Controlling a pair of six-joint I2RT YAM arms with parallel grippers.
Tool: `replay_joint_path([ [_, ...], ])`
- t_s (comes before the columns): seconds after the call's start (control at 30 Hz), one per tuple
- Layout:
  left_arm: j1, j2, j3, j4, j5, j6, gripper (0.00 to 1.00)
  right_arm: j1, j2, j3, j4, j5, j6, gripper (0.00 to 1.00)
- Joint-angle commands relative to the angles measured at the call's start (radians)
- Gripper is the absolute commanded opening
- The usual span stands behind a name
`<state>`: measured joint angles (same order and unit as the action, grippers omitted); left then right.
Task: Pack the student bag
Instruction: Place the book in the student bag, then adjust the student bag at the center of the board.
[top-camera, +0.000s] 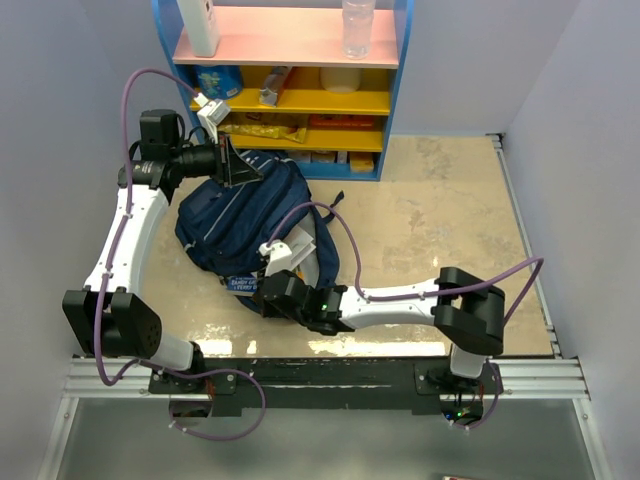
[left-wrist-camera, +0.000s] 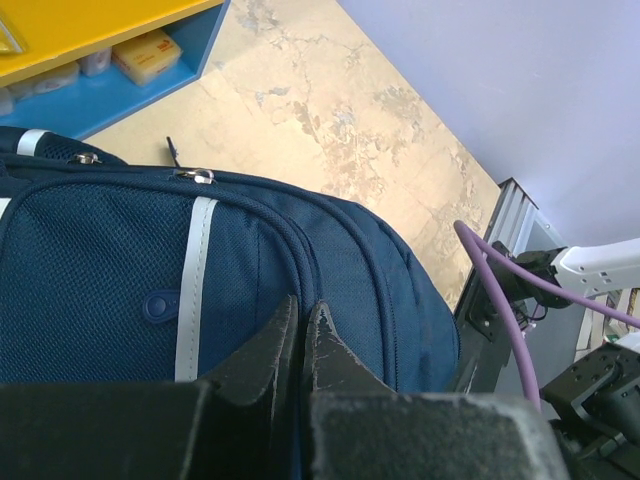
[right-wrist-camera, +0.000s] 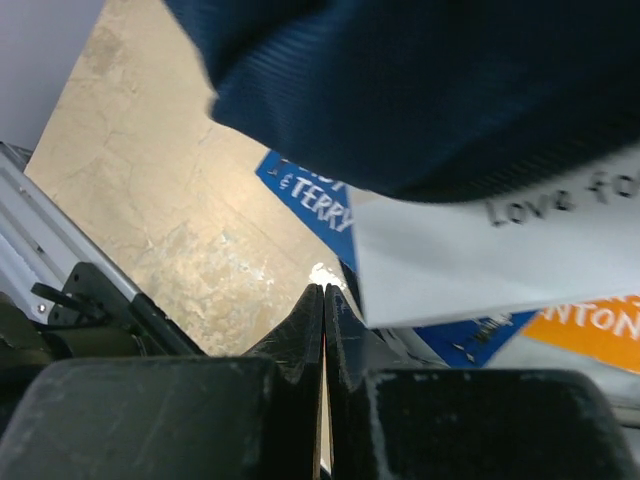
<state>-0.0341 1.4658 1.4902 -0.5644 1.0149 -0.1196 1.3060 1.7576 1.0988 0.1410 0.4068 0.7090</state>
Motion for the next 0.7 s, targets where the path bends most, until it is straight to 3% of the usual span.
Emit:
replay_joint_path([
  [0.0,-0.007,-0.068,0.073,0.08,0.091,-0.009,0.0,-0.007,0.019,0.072,-0.003,0.023,-0.02,0.0],
  [0.67,-0.007,-0.056,0.113,0.005,0.094,0.047,0.0,-0.007,0.013,-0.051,-0.054,0.23,-0.098,0.0],
])
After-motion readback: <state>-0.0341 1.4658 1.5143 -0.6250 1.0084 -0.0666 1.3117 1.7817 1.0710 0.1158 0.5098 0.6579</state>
